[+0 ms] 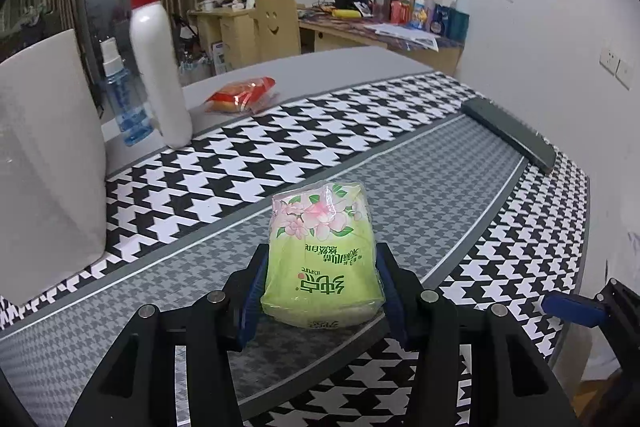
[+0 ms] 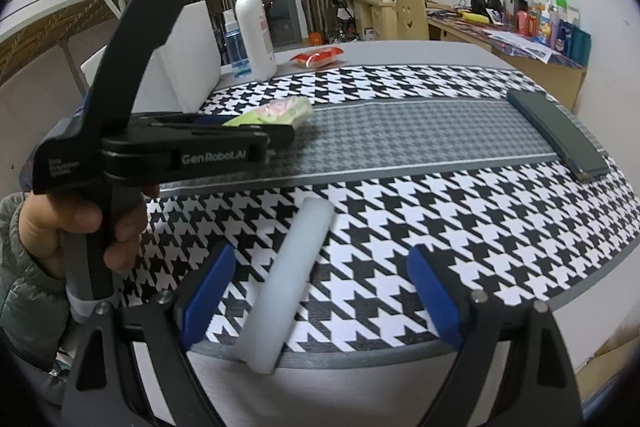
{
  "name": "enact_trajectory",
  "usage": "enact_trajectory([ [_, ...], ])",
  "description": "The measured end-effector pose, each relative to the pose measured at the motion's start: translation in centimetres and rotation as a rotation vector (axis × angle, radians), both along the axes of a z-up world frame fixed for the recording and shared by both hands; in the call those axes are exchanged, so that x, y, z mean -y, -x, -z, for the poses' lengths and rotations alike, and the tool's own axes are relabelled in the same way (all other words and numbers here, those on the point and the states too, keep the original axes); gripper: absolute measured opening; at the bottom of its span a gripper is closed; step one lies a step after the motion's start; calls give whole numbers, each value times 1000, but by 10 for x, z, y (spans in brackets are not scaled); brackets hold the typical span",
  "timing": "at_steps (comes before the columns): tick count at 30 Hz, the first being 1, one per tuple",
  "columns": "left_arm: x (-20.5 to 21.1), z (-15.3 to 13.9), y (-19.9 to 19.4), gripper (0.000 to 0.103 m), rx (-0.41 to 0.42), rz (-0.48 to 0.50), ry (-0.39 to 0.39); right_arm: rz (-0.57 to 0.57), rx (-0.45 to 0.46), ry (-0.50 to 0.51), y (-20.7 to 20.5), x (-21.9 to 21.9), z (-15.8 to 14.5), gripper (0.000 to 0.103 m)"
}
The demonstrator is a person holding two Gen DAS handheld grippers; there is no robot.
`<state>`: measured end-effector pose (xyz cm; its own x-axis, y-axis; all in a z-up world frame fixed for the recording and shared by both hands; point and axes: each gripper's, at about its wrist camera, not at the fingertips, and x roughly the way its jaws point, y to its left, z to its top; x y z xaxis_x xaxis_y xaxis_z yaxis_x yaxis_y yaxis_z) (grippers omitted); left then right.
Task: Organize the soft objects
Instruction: 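Grasp the green tissue pack with the left tool while the right tool grasps the white foam roller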
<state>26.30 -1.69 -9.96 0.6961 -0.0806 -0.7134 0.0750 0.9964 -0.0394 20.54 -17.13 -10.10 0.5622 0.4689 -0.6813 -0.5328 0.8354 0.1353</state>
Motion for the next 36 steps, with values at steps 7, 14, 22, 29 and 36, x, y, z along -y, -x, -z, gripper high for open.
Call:
enact_trajectory([
  [7,-6,-6,10,53,31,-24,9,20,-19,28,-2,-7,4,78],
  [14,-5,-6,11,53,31,-25,9,22,-22,52,4,-13,5,67],
  [22,-5,-8,13,53,41,-27,13,63,-2,130,10,-23,6,51],
  [29,-7,-11,17,53,56,-41,15,78,-9,159,15,-33,6,37],
  [36,-10,-16,23,53,86,-48,15,80,-30,146,13,-31,5,18],
])
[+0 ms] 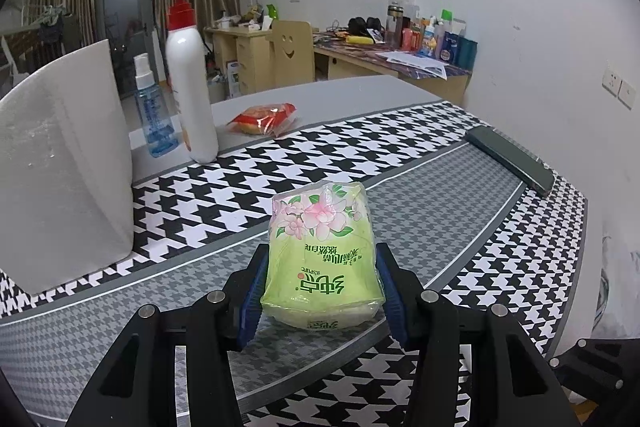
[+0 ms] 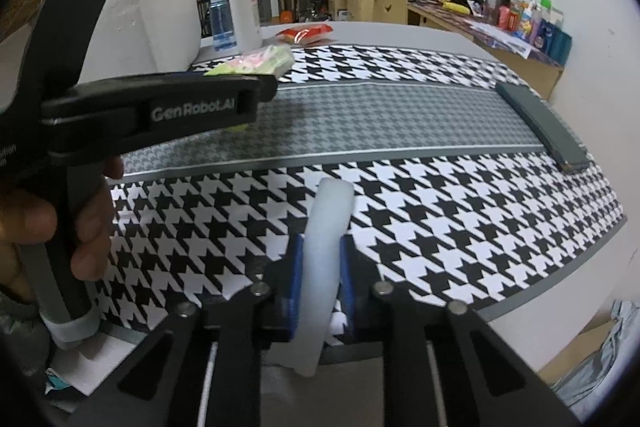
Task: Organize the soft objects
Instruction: 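Grasp the green tissue pack with the left tool while the right tool grasps the white foam roller, then carry the tissue pack and the foam roller up toward the white foam box with both tools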
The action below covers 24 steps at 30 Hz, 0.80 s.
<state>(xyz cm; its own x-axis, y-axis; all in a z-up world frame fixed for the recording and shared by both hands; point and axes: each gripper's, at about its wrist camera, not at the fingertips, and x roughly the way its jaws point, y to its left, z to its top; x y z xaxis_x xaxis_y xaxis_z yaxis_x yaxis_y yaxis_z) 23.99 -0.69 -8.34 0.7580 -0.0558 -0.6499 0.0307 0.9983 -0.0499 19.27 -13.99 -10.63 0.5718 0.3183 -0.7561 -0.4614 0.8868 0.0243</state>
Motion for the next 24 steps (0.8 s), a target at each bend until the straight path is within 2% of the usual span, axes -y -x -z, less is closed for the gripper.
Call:
enact_trajectory([
  [3,-6,-3,1,52,12,-16,6,-10,20,3,2,-2,1,17],
  [6,-8,-2,-1,52,5,-23,21,-17,-3,-61,-2,6,-4,11],
  [11,-5,-3,0,53,19,-10,11,-19,3,-111,-6,12,-12,11],
  [24,4,-16,6,52,49,32,8,7,46,-151,-16,24,-29,11],
])
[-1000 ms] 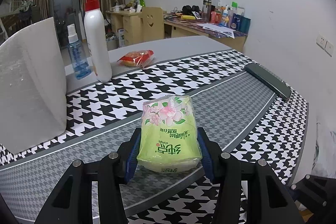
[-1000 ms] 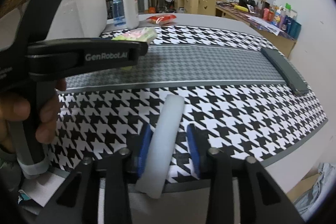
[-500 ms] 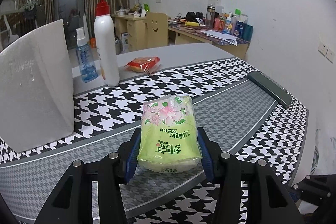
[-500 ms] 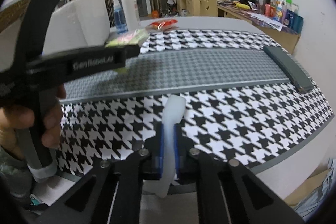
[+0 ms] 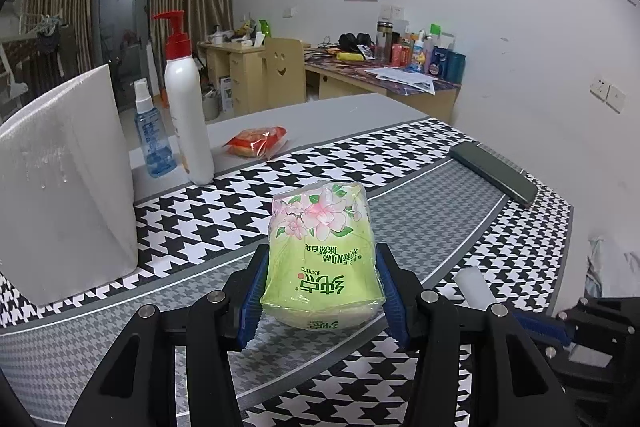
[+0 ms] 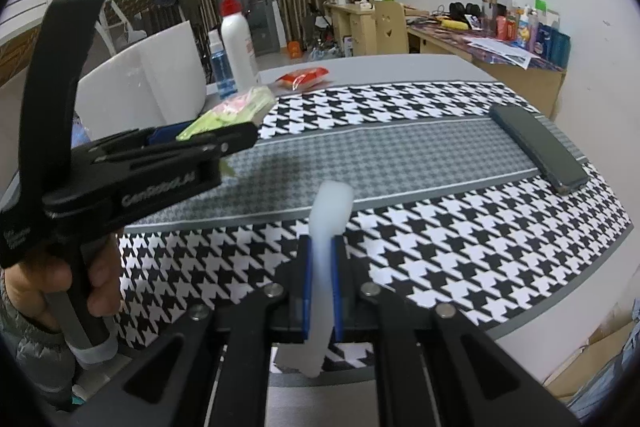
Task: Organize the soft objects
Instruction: 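Carry the tissue pack and the foam roller up toward the white foam box with both tools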
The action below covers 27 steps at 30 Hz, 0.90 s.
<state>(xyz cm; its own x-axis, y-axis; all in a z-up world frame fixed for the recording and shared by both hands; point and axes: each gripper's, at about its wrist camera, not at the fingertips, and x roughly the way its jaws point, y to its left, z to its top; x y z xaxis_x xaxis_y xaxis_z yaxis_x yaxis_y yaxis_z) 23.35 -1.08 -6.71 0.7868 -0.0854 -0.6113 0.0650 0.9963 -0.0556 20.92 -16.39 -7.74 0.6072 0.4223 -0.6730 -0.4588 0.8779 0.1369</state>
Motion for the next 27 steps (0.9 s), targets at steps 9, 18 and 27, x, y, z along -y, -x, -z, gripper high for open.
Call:
enact_trajectory([
  [9,7,-23,13,53,35,10,-9,12,45,-45,-10,9,-20,11],
  [18,8,-33,22,53,59,13,-31,-7,99,-57,-9,8,-35,11],
  [27,8,-48,32,53,91,8,-55,-28,148,-78,-7,4,-53,11],
])
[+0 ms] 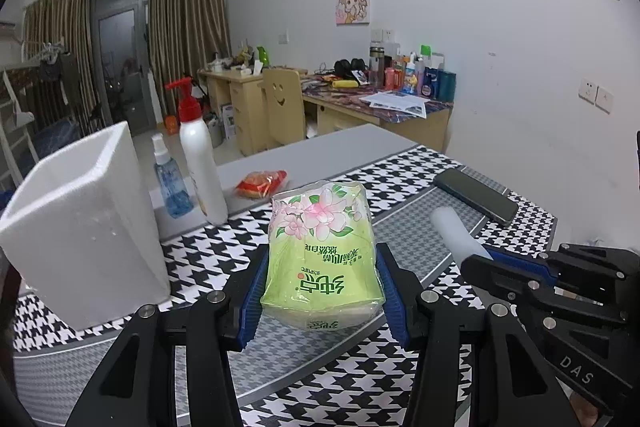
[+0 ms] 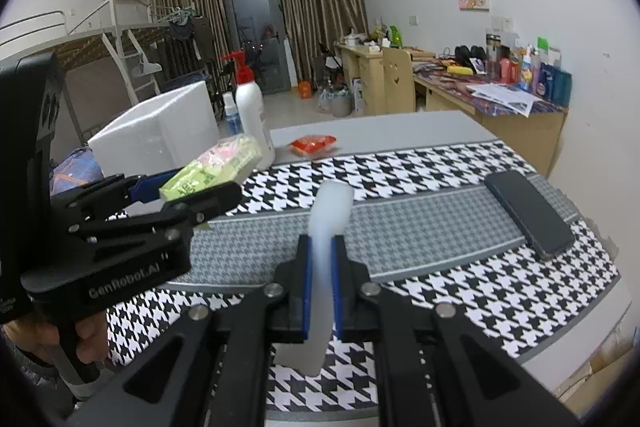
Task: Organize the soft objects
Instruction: 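Carry the tissue pack and the foam roller up toward the white foam box with both tools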
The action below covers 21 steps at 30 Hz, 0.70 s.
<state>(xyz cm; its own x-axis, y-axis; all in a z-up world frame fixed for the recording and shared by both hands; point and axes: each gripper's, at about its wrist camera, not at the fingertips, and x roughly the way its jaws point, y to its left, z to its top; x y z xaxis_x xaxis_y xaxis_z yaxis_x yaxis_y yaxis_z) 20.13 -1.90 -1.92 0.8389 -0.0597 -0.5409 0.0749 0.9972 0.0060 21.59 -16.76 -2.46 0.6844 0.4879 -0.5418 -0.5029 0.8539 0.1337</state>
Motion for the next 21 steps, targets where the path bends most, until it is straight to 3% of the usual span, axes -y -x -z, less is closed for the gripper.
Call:
enact_trajectory([
  [21,-5,-24,8,53,46,-22,-29,-20,72,-24,1,-2,-23,11],
])
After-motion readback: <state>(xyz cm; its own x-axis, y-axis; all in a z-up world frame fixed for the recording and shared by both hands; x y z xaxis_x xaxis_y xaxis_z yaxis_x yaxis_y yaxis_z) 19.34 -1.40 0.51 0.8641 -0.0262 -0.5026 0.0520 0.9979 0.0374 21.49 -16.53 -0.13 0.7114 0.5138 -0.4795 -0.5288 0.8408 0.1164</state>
